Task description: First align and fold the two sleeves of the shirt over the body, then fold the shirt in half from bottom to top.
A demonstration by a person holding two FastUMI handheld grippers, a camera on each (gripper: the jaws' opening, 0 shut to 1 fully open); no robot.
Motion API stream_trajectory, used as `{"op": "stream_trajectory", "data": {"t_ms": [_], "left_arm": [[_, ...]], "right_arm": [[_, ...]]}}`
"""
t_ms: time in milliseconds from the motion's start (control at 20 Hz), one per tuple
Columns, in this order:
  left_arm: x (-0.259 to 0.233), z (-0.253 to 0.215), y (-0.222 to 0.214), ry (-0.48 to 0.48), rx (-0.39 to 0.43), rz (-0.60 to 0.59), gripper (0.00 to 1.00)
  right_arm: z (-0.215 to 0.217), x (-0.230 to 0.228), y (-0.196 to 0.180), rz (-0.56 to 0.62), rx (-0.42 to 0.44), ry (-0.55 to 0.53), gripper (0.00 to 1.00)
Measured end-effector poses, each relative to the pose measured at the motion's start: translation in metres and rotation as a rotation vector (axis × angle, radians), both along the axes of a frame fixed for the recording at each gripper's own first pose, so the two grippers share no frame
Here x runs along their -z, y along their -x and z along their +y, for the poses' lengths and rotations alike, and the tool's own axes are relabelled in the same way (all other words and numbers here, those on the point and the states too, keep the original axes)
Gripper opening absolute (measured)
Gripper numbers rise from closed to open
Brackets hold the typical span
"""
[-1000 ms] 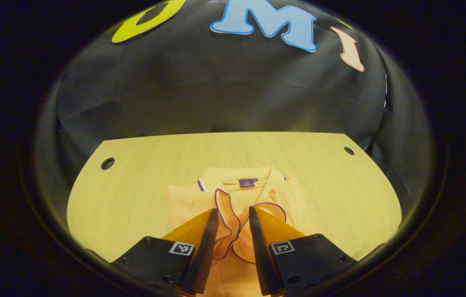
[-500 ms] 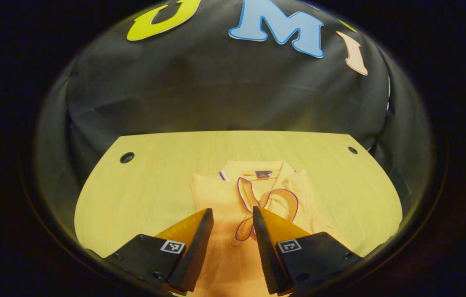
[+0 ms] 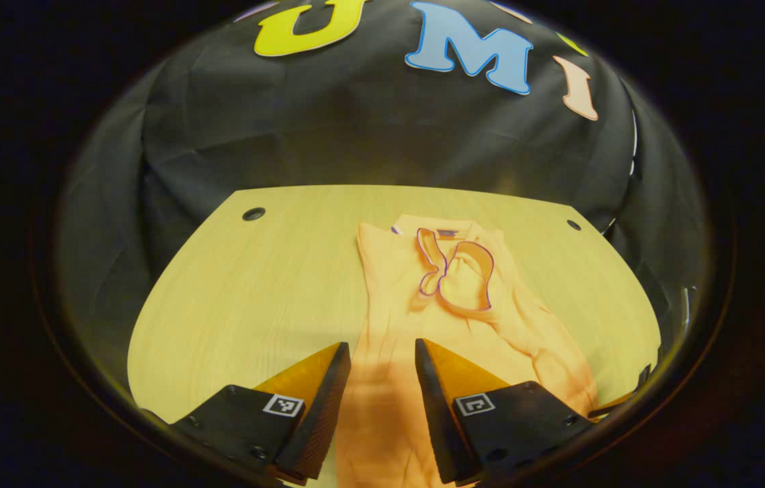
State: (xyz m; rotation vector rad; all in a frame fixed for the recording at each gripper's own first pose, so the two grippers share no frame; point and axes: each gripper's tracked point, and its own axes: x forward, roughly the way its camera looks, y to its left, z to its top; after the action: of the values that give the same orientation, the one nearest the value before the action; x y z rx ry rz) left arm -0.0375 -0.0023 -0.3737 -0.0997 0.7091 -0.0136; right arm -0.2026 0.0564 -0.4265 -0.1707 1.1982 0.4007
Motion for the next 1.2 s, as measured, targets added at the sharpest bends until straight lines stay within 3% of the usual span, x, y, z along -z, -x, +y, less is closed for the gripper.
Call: {"op": "stream_trajectory", "data": {"t_ms": [150,350,500,600,650,700,800,1200], "left_arm": [[0.002,-0.002,0.038,0.012,0.003,0.018,0.67],[0.012,-0.017,0.088,0.054,0.016,0.056,0.64],[0.026,-0.024,0.116,0.064,0.031,0.095,0.70],[0.036,-0.025,0.131,0.063,0.030,0.121,0.80],[0.040,-0.028,0.138,0.071,0.034,0.129,0.74],[0.041,-0.032,0.144,0.082,0.039,0.135,0.77],[0.047,-0.035,0.153,0.082,0.052,0.151,0.74],[0.070,-0.037,0.190,0.041,0.077,0.223,0.81]], "right_arm": [[0.000,0.000,0.001,-0.020,-0.040,0.020,0.41],[-0.001,0.001,0.000,-0.031,-0.049,0.022,0.42],[0.000,0.000,0.000,-0.037,-0.045,0.016,0.42],[-0.001,0.000,0.000,-0.041,-0.051,0.017,0.42],[-0.001,0.000,0.000,-0.042,-0.050,0.016,0.42],[-0.001,0.000,0.001,-0.043,-0.050,0.014,0.42],[-0.001,0.000,0.000,-0.048,-0.051,0.012,0.42],[-0.008,-0.003,-0.001,-0.068,0.003,0.005,0.46]]}}
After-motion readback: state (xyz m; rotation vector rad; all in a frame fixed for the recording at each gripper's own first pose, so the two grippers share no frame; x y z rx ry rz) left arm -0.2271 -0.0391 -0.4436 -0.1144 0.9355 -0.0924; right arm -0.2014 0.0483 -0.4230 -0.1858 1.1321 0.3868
